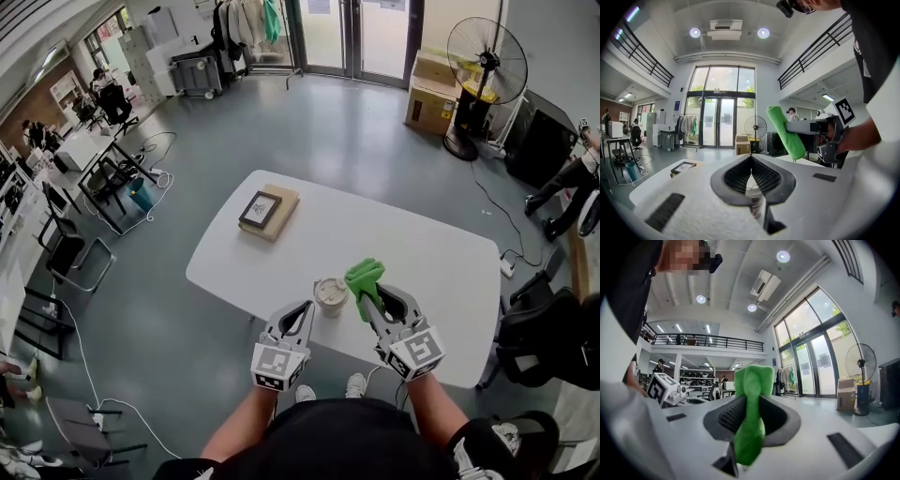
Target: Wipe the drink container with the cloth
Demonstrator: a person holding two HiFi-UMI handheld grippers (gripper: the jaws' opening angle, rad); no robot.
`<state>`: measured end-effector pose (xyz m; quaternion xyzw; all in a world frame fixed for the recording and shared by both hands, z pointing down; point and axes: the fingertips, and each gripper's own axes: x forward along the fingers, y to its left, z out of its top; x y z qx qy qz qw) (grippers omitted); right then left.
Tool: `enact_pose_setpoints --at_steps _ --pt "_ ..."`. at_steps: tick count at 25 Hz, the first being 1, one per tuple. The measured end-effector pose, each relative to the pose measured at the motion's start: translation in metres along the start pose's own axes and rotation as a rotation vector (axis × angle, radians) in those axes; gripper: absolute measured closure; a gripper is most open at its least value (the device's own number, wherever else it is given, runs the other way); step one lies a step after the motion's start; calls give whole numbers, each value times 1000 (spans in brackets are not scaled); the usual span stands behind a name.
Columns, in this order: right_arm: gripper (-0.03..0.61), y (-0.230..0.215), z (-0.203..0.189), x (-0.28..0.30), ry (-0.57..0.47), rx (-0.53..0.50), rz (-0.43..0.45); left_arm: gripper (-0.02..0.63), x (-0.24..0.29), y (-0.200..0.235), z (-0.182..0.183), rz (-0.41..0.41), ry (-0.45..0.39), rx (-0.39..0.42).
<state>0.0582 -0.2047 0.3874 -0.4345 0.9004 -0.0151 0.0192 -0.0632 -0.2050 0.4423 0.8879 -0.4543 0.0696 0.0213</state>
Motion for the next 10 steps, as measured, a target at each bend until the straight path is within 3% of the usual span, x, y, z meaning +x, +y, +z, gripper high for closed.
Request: enact_pose_setpoints --at_steps 10 --pt "488 -1 3 3 4 -118 -26 600 3 2 1 19 2 13"
